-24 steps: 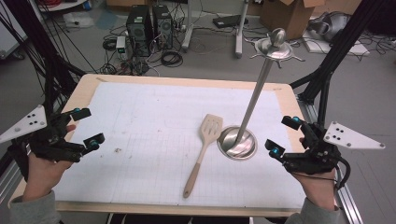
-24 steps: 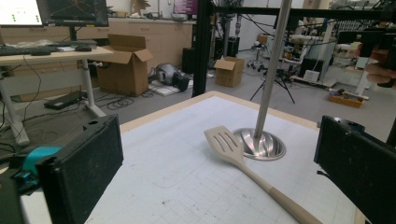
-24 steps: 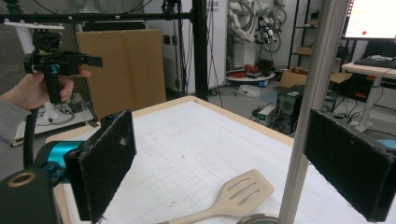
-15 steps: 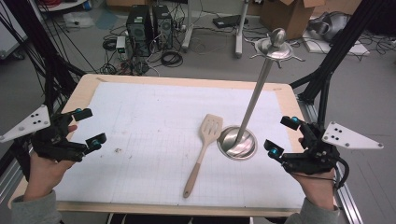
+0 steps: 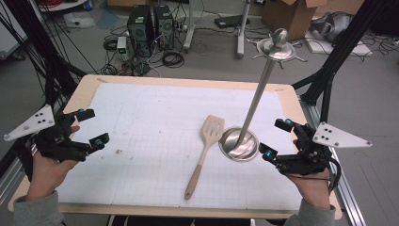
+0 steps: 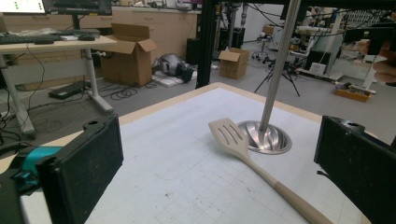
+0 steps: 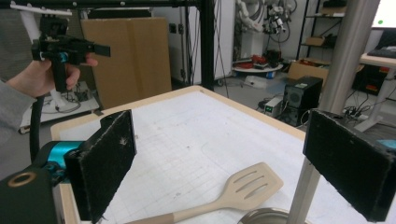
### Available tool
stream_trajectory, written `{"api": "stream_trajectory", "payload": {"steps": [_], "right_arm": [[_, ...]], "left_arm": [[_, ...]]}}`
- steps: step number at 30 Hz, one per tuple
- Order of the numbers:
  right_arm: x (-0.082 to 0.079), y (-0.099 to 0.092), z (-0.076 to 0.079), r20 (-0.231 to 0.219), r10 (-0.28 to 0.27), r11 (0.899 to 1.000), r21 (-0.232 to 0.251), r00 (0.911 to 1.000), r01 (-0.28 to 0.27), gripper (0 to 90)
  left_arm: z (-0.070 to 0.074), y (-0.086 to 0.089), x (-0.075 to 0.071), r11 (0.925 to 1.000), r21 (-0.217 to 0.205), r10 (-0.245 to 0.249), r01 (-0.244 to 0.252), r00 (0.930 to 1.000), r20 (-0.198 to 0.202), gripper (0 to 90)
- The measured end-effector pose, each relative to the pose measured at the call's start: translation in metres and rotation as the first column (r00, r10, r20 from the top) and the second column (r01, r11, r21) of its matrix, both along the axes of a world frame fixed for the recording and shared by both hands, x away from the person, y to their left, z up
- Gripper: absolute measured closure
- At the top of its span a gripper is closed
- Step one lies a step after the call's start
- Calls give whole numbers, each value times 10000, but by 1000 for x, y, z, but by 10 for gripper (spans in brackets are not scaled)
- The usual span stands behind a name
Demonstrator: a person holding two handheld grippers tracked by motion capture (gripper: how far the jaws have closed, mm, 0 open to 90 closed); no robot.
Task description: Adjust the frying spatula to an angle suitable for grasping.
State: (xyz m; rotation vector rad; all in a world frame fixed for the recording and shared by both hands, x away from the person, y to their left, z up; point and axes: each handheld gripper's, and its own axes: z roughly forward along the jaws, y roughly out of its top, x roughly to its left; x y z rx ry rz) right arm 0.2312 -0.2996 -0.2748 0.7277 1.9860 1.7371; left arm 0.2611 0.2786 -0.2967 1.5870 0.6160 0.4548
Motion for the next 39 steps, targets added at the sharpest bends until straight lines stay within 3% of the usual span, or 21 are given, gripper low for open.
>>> {"api": "stream_trajectory", "payload": {"steps": [10,18,19,23,25,30,35,39], "right_arm": [[9,11,-7,-341,215,9993,-306,9992,-225,93],[18,24,-18,-661,718,9952,-620,9952,-759,204],[21,28,-23,-777,890,9926,-762,9930,-949,273],[29,39,-36,-1223,1110,9853,-1163,9863,-1253,351],[32,43,-42,-1143,1101,9828,-1355,9873,-1253,371],[37,46,-49,-1326,1007,9849,-1268,9860,-1177,405],[41,47,-57,-1509,1406,9864,-642,9785,-1516,515],[43,49,-62,-1540,1455,9845,-748,9773,-1584,562]], "left_arm": [[-2,-3,-4,9995,325,16,-11,9999,-164,17],[-3,-1,-4,9996,272,107,-102,9997,-217,17],[-3,-1,-4,9995,303,106,-99,9996,-254,17],[-5,-3,-3,9991,415,-42,61,9990,-448,18],[-5,-4,-3,9984,554,-84,111,9987,-494,17],[-5,-2,-3,9985,540,-64,91,9988,-485,17],[-5,1,-3,9990,450,11,11,9988,-489,17],[-6,-1,-3,9985,542,-58,90,9983,-583,17]]}}
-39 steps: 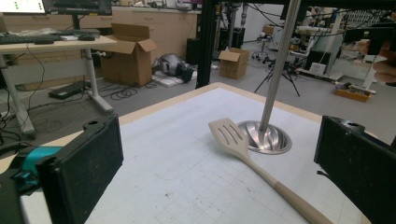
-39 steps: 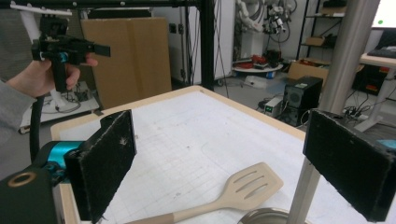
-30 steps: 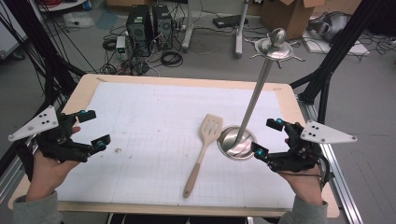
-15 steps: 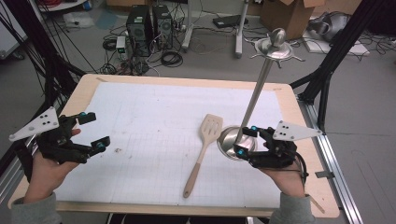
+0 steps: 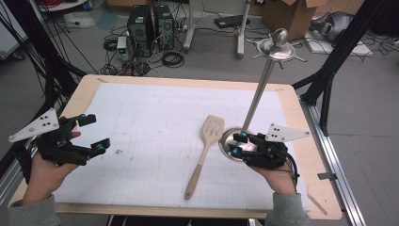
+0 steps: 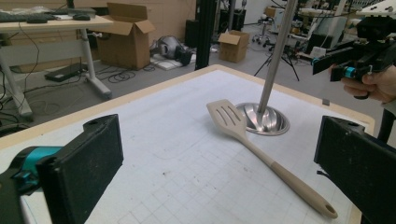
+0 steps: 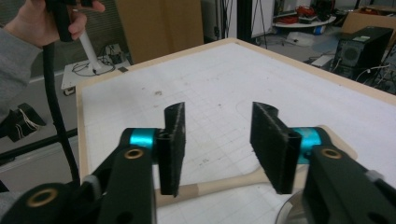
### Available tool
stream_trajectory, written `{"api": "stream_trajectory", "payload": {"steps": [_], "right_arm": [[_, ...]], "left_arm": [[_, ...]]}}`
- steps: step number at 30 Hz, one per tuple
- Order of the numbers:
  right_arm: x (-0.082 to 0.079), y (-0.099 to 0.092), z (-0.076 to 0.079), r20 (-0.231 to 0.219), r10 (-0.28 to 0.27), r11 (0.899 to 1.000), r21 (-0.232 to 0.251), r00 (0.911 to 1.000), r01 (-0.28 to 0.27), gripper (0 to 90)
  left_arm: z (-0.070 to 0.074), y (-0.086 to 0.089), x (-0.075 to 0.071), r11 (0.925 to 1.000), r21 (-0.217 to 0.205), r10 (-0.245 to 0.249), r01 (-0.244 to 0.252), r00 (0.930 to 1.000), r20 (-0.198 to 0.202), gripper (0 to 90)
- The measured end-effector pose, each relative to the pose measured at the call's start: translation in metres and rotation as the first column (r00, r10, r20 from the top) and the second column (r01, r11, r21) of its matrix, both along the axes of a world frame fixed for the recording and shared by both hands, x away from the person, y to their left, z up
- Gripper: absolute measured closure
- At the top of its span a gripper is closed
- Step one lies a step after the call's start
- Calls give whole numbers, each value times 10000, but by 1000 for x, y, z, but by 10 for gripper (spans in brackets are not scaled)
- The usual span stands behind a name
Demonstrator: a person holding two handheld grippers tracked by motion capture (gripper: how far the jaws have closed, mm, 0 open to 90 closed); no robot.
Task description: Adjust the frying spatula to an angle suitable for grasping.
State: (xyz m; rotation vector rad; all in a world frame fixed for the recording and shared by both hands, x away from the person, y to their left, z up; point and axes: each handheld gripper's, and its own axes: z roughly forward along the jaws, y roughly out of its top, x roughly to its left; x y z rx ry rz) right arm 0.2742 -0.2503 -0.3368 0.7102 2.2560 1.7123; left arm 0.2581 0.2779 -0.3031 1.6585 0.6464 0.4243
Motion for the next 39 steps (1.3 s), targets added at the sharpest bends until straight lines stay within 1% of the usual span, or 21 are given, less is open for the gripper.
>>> {"api": "stream_trajectory", "payload": {"steps": [5,6,7,8,9,12,13,14,15,16,19,20,24,25,28,31,32,34,36,37,39], "right_arm": [[4,2,-9,-235,166,9998,-110,9996,-169,650],[5,4,-12,-306,257,9993,-260,9992,-265,685],[5,4,-12,-306,257,9993,-260,9992,-265,685],[7,7,-15,-397,422,9983,-376,9983,-437,690],[7,9,-17,-448,469,9979,-414,9979,-488,696],[10,15,-24,-572,644,9956,-645,9963,-681,751],[10,15,-24,-572,644,9956,-645,9963,-681,751],[12,18,-29,-671,740,9940,-757,9950,-790,794],[12,18,-29,-671,740,9940,-757,9950,-790,794],[14,21,-33,-1063,934,9918,-771,9899,-1019,814],[16,23,-36,-1156,1075,9905,-732,9875,-1164,825],[17,25,-41,-1229,1230,9894,-618,9848,-1313,844],[19,26,-46,-1333,1194,9893,-678,9839,-1293,869],[19,26,-47,-1424,1224,9886,-696,9822,-1333,882],[19,28,-51,-1430,1254,9874,-785,9817,-1376,894],[20,32,-57,-1514,1244,9847,-1028,9806,-1408,895],[20,32,-57,-1514,1244,9847,-1028,9806,-1408,895],[21,34,-60,-1634,1205,9816,-1279,9792,-1421,895],[21,40,-64,-1521,1148,9764,-1649,9817,-1397,895],[21,40,-64,-1521,1148,9764,-1649,9817,-1397,895],[21,43,-69,-1604,1050,9732,-1865,9815,-1346,895]], "left_arm": [[-2,-1,1,10000,39,42,-42,10000,-60,17],[-2,-1,2,10000,41,39,-39,10000,-56,17],[-2,-1,2,10000,44,44,-44,10000,-55,17],[-2,0,2,10000,40,36,-35,10000,-57,17],[-2,0,2,10000,33,71,-70,9999,-73,17],[-2,0,2,10000,47,70,-70,10000,-69,17],[-3,0,2,10000,45,68,-67,9999,-80,17],[-3,0,2,10000,53,59,-58,9999,-89,18],[-3,0,2,10000,70,50,-50,9999,-88,18],[-3,-1,2,10000,55,66,-66,9999,-101,17],[-4,-1,3,10000,81,47,-46,9999,-117,17],[-4,-1,3,10000,73,43,-42,9999,-138,17],[-4,-1,3,9999,90,54,-53,9999,-136,17],[-4,0,3,9999,110,52,-50,9999,-145,17],[-4,0,3,9999,103,94,-92,9999,-133,17],[-5,0,3,9999,105,84,-82,9998,-155,17],[-5,-1,3,9999,120,84,-82,9998,-154,17],[-6,-1,4,9999,136,72,-69,9998,-175,17],[-6,-1,4,9998,159,81,-78,9998,-191,17],[-6,-1,4,9998,163,86,-83,9998,-196,17],[-7,-1,5,9998,154,96,-92,9997,-219,17]]}}
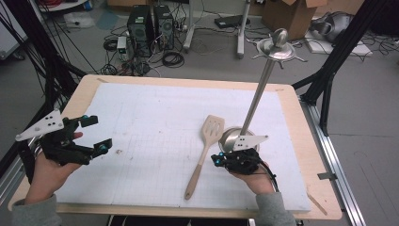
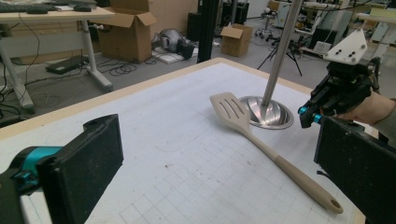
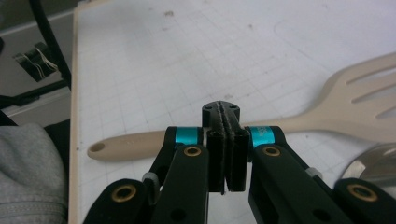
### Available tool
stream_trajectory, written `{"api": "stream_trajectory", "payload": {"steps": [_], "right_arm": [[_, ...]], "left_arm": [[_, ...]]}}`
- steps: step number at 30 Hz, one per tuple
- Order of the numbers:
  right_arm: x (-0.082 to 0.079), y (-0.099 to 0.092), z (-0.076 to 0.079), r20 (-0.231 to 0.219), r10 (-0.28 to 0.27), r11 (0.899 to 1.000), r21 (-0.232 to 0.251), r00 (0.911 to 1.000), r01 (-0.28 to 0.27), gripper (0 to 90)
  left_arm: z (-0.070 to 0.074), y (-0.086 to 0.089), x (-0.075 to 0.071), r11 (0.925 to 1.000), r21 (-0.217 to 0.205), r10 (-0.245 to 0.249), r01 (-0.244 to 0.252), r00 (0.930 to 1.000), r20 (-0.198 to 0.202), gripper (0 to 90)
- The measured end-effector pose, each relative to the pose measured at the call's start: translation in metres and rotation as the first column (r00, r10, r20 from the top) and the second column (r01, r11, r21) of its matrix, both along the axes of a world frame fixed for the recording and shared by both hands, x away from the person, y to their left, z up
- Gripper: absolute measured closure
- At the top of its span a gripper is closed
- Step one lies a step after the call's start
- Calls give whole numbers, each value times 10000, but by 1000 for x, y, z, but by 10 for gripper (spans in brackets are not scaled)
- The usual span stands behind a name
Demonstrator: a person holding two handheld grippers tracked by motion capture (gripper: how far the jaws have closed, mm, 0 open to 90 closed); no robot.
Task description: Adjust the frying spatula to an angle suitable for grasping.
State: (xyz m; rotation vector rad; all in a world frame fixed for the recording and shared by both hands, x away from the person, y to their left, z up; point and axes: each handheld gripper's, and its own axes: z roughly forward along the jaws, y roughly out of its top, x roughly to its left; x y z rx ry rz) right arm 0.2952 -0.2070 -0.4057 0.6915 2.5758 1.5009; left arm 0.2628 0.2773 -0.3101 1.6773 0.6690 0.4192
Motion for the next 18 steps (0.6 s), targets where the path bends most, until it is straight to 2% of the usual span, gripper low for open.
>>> {"api": "stream_trajectory", "payload": {"steps": [5,13,17,18], "right_arm": [[2,3,-10,-263,-92,9992,-389,9996,82,896],[1,15,-21,-343,196,9950,-969,9992,-229,896],[1,26,-31,-474,407,9881,-1466,9980,-472,896],[1,26,-31,-474,407,9881,-1466,9980,-472,896]], "left_arm": [[-1,0,0,10000,27,2,-2,10000,-22,17],[-2,0,1,10000,35,16,-16,10000,-54,18],[-1,1,0,10000,-35,93,-93,10000,32,18],[-1,1,0,10000,-38,90,-90,10000,21,18]]}}
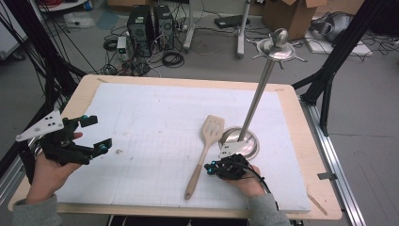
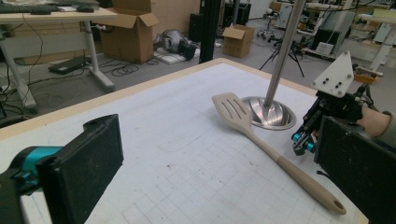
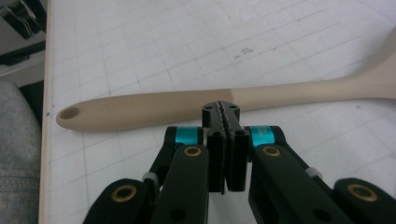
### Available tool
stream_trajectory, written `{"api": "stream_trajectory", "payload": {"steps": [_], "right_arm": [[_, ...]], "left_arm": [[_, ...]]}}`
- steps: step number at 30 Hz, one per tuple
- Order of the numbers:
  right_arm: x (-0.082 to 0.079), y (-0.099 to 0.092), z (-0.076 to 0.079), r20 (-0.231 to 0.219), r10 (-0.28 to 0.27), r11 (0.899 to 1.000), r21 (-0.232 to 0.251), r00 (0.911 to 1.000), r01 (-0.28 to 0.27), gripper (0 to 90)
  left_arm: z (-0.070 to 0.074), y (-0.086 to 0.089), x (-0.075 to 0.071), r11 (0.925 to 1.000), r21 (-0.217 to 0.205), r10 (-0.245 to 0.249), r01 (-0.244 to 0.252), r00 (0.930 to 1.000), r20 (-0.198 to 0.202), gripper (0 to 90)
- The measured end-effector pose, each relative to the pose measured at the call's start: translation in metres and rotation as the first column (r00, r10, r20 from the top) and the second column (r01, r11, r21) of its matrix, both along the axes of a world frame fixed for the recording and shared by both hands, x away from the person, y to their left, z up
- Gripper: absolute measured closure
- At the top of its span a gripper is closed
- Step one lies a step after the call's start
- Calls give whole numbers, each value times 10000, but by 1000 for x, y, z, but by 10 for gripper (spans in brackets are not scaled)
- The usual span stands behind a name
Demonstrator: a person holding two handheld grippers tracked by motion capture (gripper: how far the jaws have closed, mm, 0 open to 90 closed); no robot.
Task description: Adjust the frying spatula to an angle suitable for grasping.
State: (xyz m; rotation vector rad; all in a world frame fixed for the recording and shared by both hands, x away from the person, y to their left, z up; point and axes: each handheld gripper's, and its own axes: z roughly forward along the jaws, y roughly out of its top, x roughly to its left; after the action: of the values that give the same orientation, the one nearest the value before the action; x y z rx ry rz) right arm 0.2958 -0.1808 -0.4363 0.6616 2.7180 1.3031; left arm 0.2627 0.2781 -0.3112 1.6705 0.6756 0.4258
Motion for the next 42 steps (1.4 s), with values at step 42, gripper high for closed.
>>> {"api": "stream_trajectory", "payload": {"steps": [42], "right_arm": [[4,36,-12,861,493,9987,-131,9951,-484,897]], "left_arm": [[-9,8,-6,9990,152,423,-419,9988,-236,17]]}}
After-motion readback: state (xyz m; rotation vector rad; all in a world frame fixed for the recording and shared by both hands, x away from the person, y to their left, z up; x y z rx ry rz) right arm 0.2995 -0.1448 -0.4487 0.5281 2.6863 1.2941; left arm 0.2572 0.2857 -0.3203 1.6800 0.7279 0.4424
